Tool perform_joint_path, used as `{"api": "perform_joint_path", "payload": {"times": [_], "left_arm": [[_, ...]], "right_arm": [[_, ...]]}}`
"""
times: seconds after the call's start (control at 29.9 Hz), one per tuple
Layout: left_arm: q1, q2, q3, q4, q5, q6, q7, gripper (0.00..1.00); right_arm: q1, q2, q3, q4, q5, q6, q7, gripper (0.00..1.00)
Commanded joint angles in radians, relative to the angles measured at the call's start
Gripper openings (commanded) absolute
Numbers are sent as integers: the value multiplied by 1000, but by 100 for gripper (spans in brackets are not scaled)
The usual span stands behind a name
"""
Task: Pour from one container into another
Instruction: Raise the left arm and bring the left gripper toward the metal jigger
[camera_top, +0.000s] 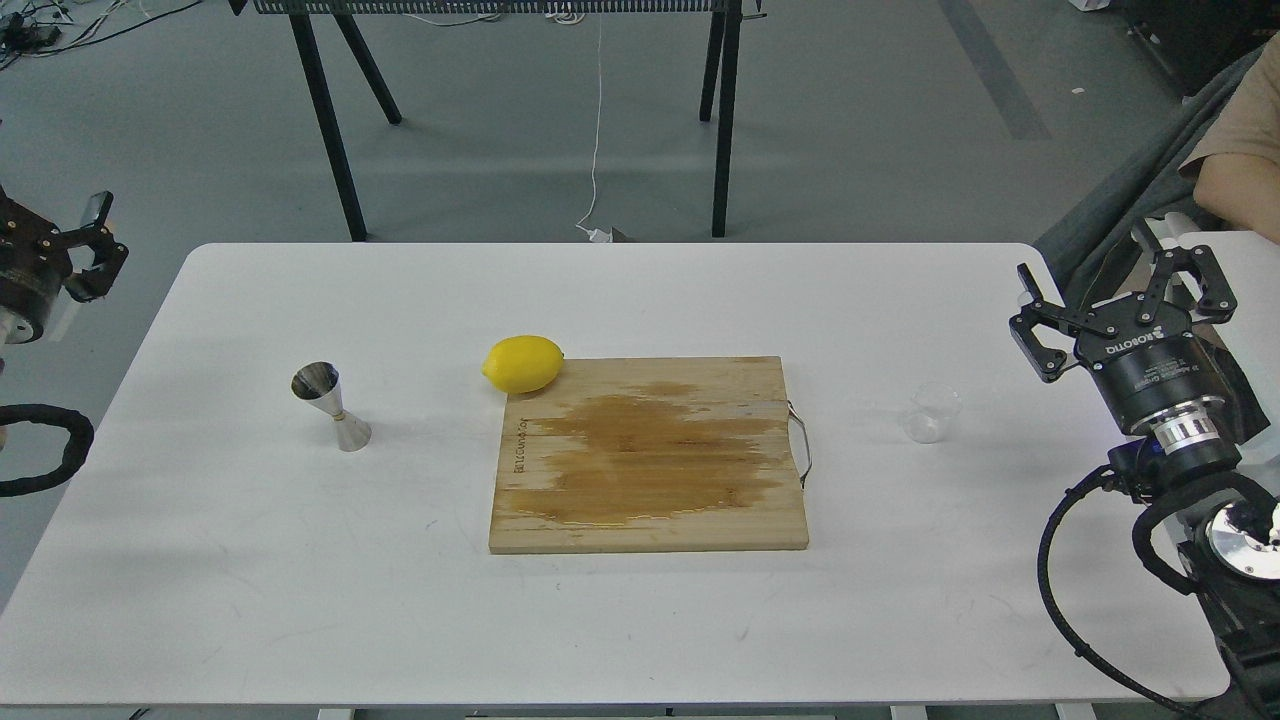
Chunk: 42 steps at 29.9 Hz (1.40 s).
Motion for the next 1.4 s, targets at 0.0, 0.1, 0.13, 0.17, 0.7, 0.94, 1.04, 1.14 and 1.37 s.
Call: {"api": "perform_joint_path", "payload": {"times": [0.0,0.1,0.13,0.17,0.7,0.94,1.04,1.14,1.37], "left_arm": [[-8,-19,-1,0,0,0,0,100],[-5,-15,2,0,2,0,0,100],[-6,-9,4,0,3,0,0,100],[-6,-5,4,0,3,0,0,100],[-60,95,-10,81,90,0,0,100],[-110,139,-13,57,356,0,0,100],[-109,159,-13,0,417,0,0,100],[-109,184,-13,-63,445,0,0,100],[-116,218,-15,-216,681,0,0,100]], "right_arm": [[-1,-2,2,0,0,0,-1,99],[-1,-2,3,1,0,0,1,99],[-1,-2,3,1,0,0,1,99],[-1,-2,5,1,0,0,1,99],[-9,-12,8,11,2,0,1,99],[-9,-12,6,11,2,0,1,99],[-9,-12,6,11,2,0,1,99],[-9,-12,3,11,2,0,1,99],[-9,-14,8,11,2,0,1,99]]}}
